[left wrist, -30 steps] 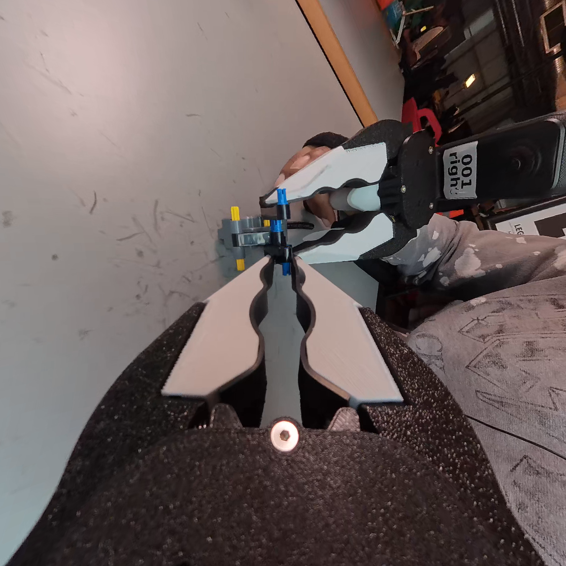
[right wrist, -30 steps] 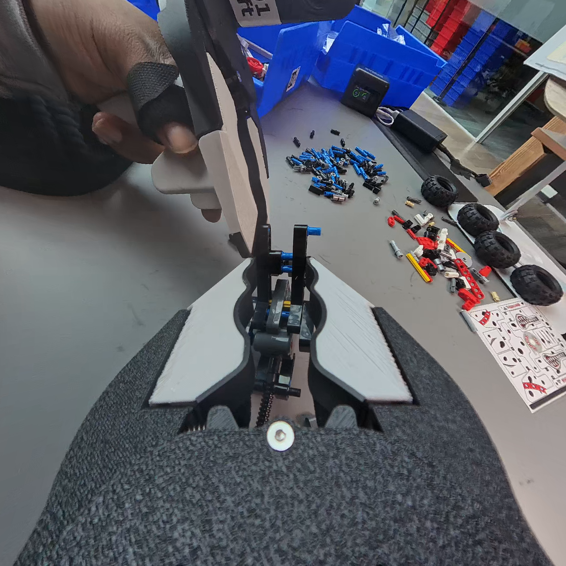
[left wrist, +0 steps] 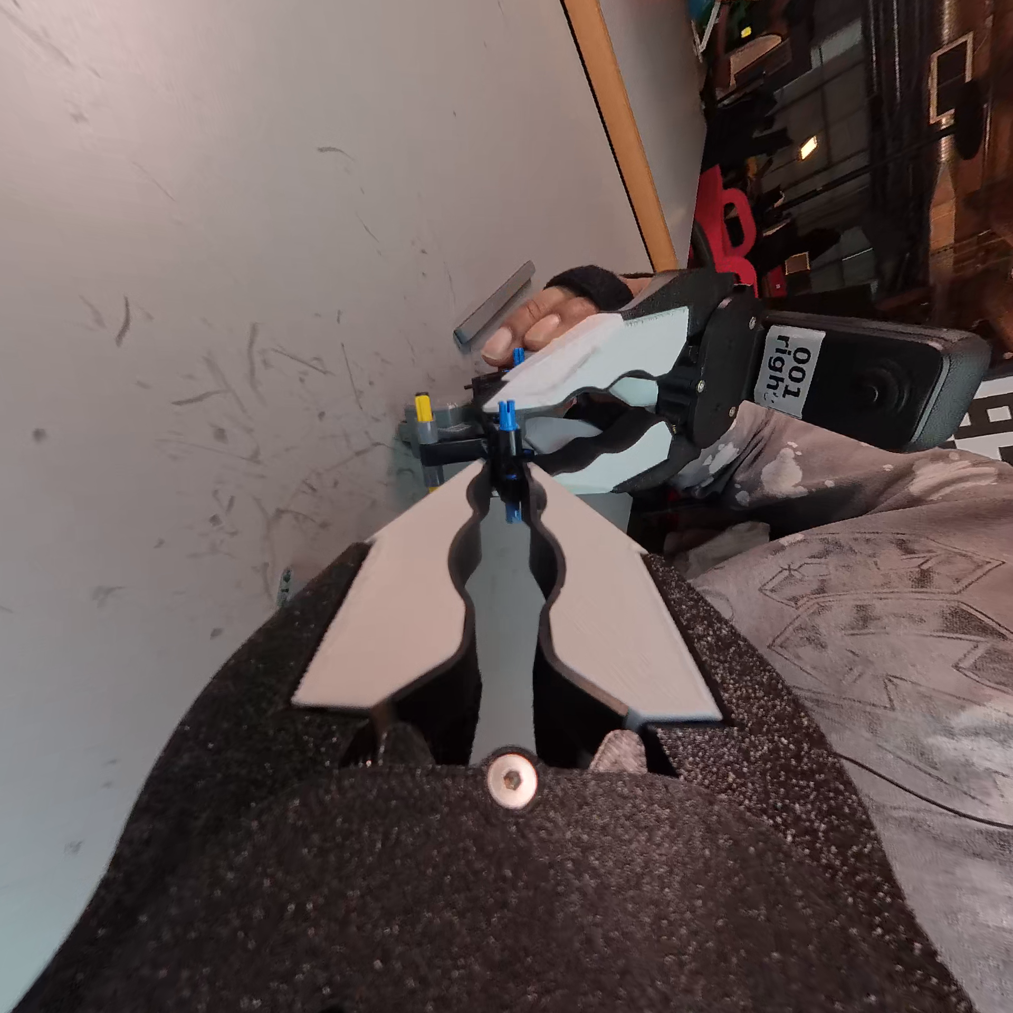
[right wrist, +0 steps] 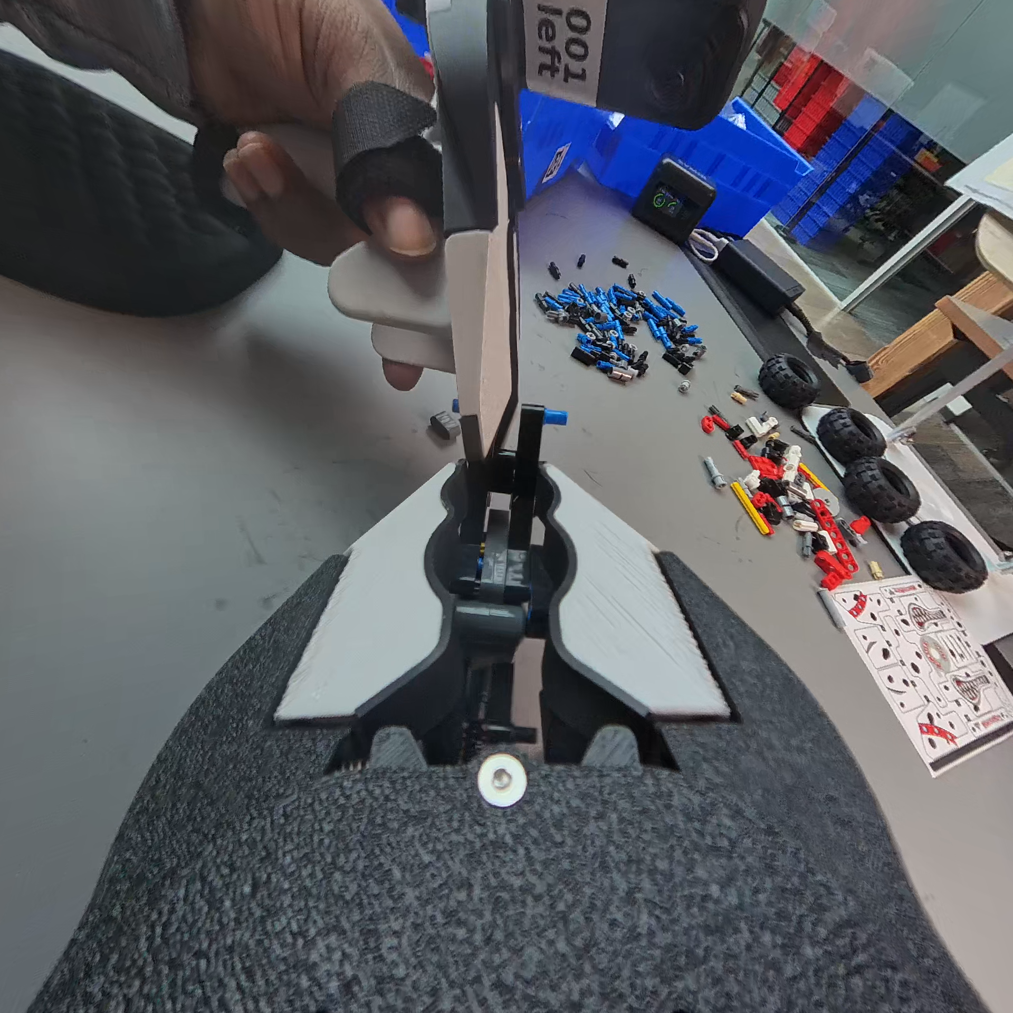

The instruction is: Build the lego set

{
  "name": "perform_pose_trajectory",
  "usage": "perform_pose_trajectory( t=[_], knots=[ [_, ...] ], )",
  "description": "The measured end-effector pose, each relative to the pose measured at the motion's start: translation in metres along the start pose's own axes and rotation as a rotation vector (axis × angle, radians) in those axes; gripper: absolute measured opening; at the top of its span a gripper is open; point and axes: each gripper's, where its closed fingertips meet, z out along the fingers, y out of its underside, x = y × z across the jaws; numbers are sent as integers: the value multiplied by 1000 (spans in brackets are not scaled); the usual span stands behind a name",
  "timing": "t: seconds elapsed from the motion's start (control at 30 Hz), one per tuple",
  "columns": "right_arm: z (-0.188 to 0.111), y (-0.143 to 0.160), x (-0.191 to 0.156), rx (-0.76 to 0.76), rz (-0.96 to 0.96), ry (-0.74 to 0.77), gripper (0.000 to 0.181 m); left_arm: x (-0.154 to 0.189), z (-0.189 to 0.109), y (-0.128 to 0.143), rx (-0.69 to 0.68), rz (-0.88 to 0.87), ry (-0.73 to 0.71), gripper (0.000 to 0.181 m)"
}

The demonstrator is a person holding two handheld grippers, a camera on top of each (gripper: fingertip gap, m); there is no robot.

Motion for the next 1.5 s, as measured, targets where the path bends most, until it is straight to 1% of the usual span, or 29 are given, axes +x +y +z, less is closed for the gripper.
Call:
perform_pose_trajectory(
  t=[0.2, 0.37, 0.43, 0.53, 0.63, 0.7, 0.77, 0.9, 1.07, 1.17, 1.33, 1.43, 1.47, 1.5],
  knots=[
    [0, -4, 3, 20, 40, 9, 24, 3, -4, -2, 21, 50, -13, 11],
    [5, 1, 5, -25, 35, 28, 26, -6, -5, -4, 68, 3, -19, 8],
    [2, 4, 10, -38, 37, 50, 51, -11, -8, -6, 92, -1, -40, 7],
    [-4, 14, 17, -101, 98, 58, 63, -14, -11, -9, 138, -18, -58, 6],
    [-5, 18, 12, -155, 120, 53, 62, -16, -13, -12, 169, -35, -67, 7],
    [-2, 23, 8, -197, 124, 67, 52, -15, -13, -13, 189, -38, -74, 9],
    [2, 29, 3, -230, 125, 54, 53, -13, -13, -13, 199, -37, -78, 10],
    [1, 29, 3, -238, 153, 35, 50, -8, -12, -13, 213, -6, -96, 11],
    [0, 28, 5, -207, 192, 8, 47, 0, -11, -16, 217, 37, -107, 15],
    [0, 28, 6, -200, 180, -5, 43, -1, -10, -15, 215, 35, -92, 13],
    [3, 28, 5, -200, 192, -45, 42, -5, -13, -13, 224, 17, -69, 14],
    [4, 26, 3, -182, 231, -84, 42, 2, -16, -15, 218, 35, -9, 25],
    [3, 25, 1, -169, 242, -110, 42, 5, -19, -17, 225, 75, 1, 26],
    [2, 24, -1, -161, 263, -129, 42, 8, -22, -17, 216, 133, -2, 34]
  ],
)
